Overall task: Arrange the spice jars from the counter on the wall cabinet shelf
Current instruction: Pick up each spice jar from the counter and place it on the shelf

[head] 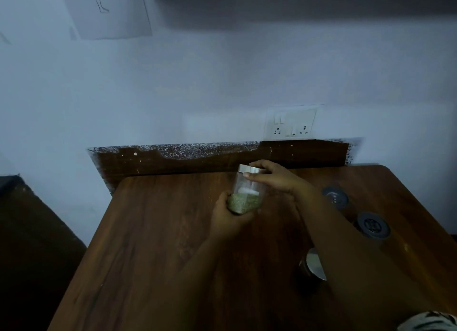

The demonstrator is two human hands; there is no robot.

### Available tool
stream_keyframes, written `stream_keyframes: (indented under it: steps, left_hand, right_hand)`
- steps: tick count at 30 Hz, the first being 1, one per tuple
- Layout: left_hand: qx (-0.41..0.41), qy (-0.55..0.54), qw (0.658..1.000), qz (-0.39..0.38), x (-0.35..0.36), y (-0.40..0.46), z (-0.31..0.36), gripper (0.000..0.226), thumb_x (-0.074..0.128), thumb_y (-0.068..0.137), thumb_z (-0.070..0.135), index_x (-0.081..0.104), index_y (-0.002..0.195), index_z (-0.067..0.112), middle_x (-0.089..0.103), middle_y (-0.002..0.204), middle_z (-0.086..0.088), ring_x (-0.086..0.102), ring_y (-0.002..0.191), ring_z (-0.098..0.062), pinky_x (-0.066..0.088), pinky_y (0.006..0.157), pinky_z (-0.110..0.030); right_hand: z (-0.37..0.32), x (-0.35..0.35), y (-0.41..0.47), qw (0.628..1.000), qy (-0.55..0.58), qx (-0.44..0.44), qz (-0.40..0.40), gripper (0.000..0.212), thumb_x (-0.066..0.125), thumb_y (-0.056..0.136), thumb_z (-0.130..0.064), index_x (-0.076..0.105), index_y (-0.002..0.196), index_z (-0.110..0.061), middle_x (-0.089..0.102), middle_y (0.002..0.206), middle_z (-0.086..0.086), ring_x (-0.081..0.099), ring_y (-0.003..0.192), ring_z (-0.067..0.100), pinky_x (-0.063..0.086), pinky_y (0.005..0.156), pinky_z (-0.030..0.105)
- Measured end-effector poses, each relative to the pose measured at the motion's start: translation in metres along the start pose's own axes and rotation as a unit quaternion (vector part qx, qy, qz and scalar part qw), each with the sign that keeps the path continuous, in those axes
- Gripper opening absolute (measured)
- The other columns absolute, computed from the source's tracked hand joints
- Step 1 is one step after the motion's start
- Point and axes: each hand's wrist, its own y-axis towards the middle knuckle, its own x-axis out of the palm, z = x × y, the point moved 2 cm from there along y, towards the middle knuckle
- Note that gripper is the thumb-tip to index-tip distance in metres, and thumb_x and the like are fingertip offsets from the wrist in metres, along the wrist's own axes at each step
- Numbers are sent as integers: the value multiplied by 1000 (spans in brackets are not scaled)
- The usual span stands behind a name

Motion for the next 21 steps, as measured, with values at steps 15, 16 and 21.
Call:
stream_keyframes:
  steps: [15,16,21]
  left_hand:
    - [15,-170,984,-56,-10,-3,55,51,84,75,20,53,116,17,67,103,-3,65,89,-10,55,74,-21]
    - [26,-162,985,-48,-11,-1,54,55,86,73,23,53,116,15,67,99,-1,65,87,-10,54,73,-20]
    - [-175,-461,855,-161,-27,2,55,82,74,65,62,56,125,11,67,113,-15,66,100,-27,54,86,-37]
  right_hand:
    - [-37,0,-17,984,114,-56,128,58,77,67,-57,67,113,-22,69,111,2,69,98,20,60,81,42]
    - [-38,0,-19,983,116,-58,134,56,76,68,-57,68,110,-22,70,110,2,70,95,19,61,76,39]
    - [-50,4,-23,970,189,-55,141,41,73,79,-48,70,105,-17,73,103,3,70,82,17,53,63,27]
